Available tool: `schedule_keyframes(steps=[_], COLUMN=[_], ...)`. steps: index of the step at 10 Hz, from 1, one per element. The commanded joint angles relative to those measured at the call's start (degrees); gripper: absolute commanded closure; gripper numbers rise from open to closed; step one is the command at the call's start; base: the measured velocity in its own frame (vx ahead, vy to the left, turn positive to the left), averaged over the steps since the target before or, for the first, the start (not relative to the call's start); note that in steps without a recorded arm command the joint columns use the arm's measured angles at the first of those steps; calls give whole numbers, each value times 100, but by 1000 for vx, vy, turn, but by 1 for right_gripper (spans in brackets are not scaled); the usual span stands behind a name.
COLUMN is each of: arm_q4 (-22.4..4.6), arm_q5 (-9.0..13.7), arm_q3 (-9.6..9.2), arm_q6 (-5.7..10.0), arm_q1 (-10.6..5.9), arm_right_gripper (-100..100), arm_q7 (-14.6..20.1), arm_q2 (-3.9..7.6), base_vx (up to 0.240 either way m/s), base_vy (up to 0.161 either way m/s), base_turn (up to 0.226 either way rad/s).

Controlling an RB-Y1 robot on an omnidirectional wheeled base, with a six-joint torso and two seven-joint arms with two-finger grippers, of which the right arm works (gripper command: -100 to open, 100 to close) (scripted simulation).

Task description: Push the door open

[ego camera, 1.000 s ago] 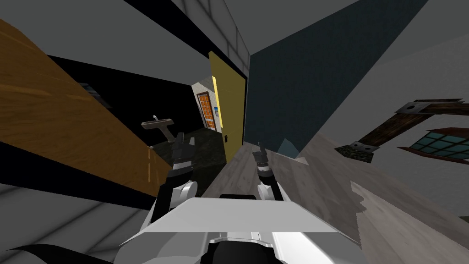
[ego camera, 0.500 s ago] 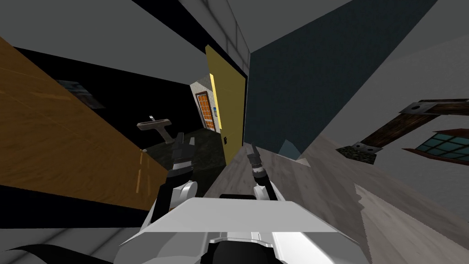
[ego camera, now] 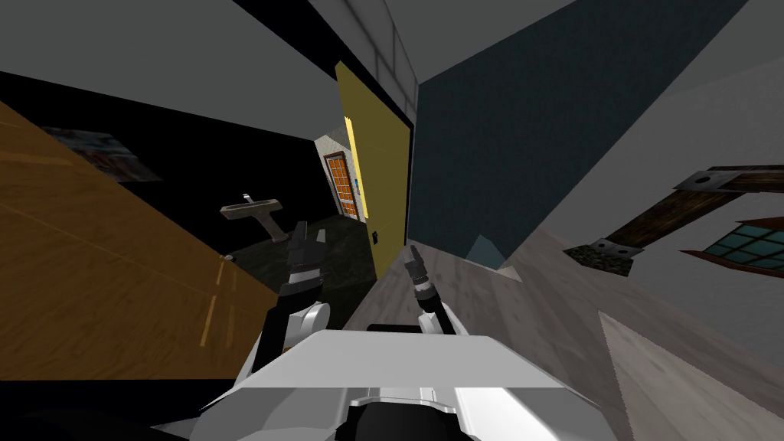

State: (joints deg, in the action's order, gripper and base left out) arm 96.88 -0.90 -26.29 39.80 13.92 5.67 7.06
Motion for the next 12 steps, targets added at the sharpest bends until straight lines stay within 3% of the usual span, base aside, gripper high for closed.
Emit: schedule_keyframes(steps=[1,8,9,12], arm_q4=[-200,-954,-1170,-1380], arm_q5=[8,28,34,40], arm_q3=[-131,-713,-880,-1042], arm_q6=[39,121,145,168], arm_q1=[-82,-425,-523,-619], arm_right_gripper=[-100,-100,-100,-100], arm_q7=[30,114,138,161], arm_q2=[31,132,160,185], base_vx=[100,99,135,89], base_vy=[-11,2,10,-3], base_turn=[-12,-13,-21,-9])
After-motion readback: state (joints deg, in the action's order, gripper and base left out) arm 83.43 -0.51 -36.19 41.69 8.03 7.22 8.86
